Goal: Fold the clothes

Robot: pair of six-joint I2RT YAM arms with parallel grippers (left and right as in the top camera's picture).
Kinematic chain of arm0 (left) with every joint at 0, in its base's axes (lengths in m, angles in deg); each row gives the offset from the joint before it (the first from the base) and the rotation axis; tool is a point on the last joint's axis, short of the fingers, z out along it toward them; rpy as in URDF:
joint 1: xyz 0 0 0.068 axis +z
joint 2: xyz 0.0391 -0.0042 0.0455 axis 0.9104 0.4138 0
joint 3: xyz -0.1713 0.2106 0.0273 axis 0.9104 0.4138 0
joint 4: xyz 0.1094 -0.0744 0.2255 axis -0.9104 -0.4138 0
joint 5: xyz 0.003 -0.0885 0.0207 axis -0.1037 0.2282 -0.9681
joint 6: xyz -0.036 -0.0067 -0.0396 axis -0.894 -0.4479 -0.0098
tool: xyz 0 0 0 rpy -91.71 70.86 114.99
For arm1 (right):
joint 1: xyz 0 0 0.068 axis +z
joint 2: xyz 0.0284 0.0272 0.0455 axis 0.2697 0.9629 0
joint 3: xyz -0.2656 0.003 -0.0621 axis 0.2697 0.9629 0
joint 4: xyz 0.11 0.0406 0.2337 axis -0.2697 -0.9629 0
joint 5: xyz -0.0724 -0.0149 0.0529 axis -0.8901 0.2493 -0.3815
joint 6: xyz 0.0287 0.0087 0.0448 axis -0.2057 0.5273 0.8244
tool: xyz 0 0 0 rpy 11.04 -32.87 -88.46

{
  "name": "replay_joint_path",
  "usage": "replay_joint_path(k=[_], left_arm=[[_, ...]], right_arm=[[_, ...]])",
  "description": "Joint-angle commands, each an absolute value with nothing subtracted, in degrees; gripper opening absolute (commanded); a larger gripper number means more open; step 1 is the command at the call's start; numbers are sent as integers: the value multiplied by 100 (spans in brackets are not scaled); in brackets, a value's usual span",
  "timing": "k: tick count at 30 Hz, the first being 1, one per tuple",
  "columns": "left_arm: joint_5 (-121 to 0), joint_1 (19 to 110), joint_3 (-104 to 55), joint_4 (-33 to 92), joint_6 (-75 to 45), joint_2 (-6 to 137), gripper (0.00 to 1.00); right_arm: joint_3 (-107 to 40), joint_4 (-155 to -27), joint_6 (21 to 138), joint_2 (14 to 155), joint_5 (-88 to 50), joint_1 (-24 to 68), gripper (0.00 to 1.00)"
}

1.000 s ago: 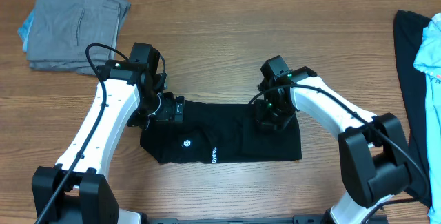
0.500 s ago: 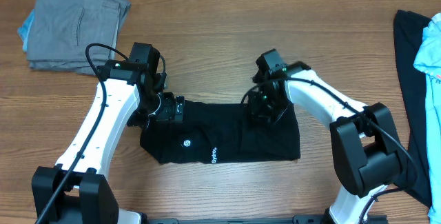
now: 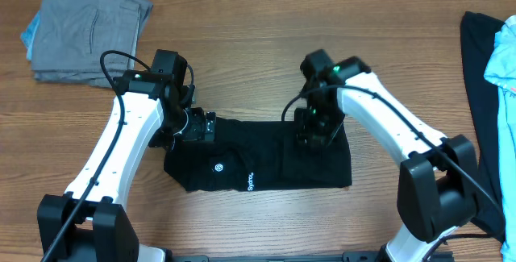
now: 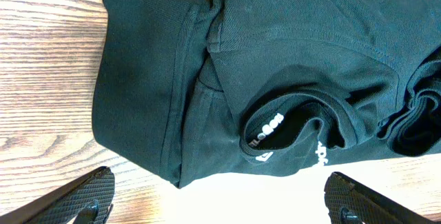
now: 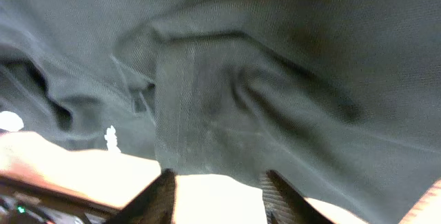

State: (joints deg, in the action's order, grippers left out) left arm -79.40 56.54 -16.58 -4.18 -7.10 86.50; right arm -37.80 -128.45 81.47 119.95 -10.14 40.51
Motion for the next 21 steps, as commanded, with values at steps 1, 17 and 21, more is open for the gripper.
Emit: replay_joint_path(k=[1,17,21], left_arm=[[-7918,5652,-1689,-422,-699,8670,100],[-7916,5652,-1689,-440,-701,8670,100],[-7916,5652,-1689,-403,-701,8670,100]], right_arm=[[-3194,-12375,8123,11943,-566,4228,36],[-2661,-11339,8540,11973,164,4479,34],[-3524,-12165,8538,11831,-411,4440,44]])
